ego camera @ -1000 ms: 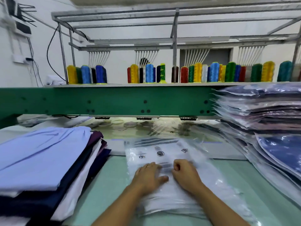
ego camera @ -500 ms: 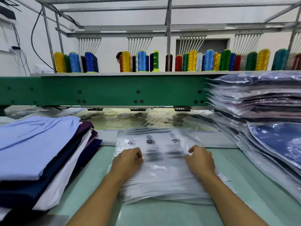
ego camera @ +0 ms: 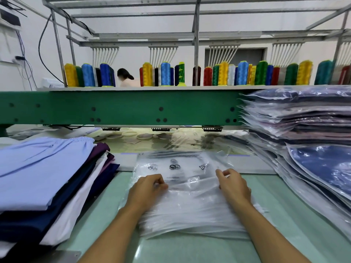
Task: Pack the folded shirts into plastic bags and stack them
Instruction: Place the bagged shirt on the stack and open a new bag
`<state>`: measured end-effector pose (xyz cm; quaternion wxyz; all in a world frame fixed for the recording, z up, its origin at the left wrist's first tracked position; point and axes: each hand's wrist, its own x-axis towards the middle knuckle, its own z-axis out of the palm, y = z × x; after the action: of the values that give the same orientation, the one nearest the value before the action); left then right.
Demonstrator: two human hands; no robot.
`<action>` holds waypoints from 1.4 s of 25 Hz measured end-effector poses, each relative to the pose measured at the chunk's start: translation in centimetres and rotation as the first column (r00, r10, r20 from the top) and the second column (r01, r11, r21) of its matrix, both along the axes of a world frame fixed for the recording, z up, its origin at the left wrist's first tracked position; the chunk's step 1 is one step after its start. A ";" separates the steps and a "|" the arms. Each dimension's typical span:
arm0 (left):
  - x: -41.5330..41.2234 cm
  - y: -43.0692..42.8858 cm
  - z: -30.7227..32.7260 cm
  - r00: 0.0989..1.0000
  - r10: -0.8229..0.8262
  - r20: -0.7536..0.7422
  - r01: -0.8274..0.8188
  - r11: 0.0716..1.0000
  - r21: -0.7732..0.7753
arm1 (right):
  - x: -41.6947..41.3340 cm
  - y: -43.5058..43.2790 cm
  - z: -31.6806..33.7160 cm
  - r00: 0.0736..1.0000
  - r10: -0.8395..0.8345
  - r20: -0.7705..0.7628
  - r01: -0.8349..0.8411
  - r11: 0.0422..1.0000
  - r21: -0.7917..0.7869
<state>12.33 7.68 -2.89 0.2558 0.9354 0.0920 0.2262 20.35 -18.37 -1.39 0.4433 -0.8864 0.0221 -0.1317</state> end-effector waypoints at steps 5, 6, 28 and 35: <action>0.0 0.8 0.3 0.984 0.099 0.151 -0.121 0.983 0.142 | -0.7 1.0 0.7 0.953 0.263 0.152 -0.297 0.908 0.295; 0.1 0.9 0.1 0.986 0.105 0.133 -0.121 0.986 0.117 | -0.6 1.0 0.8 0.945 0.285 0.159 -0.316 0.919 0.234; 0.4 -6.7 1.4 0.934 -0.254 0.252 0.209 0.959 0.194 | -0.5 3.0 -0.1 0.970 0.201 0.138 -0.241 0.880 0.408; -1.0 0.5 1.1 0.970 0.152 0.190 -0.181 0.973 0.145 | 2.1 -1.2 -0.9 0.975 -0.207 0.087 0.142 0.869 0.473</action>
<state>11.32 8.15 -1.78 0.1668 0.9180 0.1286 0.3359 22.50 -19.59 -2.31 0.6290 -0.7380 0.1031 -0.2216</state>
